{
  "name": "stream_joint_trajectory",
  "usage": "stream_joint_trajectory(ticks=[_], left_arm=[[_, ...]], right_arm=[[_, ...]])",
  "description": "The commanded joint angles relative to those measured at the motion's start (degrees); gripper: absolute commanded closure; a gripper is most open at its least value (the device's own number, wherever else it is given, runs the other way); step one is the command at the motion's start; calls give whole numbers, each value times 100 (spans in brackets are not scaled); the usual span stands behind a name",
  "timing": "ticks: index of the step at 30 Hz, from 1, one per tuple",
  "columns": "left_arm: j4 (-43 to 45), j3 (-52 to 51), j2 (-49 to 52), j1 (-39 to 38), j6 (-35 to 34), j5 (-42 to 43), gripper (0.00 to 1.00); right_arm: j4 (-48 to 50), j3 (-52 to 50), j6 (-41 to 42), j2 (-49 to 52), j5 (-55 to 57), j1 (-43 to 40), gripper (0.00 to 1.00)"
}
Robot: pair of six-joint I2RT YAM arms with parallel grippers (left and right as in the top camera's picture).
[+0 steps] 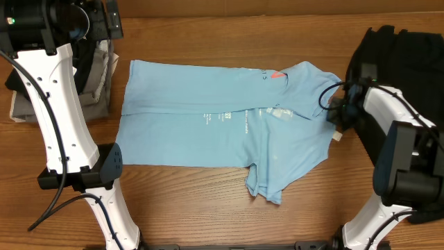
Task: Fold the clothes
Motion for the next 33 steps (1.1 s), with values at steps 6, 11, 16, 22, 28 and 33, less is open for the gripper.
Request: stream_joint_trajectory(ticks=[6, 11, 16, 22, 28, 33], left_arm=[[9, -28, 72, 57, 7, 57, 0], [7, -28, 72, 59, 9, 52, 0], [9, -28, 72, 59, 9, 50, 0], [11, -28, 72, 59, 13, 42, 0], [70, 33, 13, 59, 223, 44, 0], [-55, 66, -326, 59, 221, 61, 0]], right_arm=[[76, 326, -223, 39, 553, -87, 96], [-22, 326, -223, 39, 776, -90, 96], [-142, 326, -216, 37, 822, -227, 96], [-466, 636, -219, 31, 337, -291, 59], [-1888, 2245, -219, -400, -319, -251, 43], [-3285, 3698, -216, -1003, -896, -201, 37]])
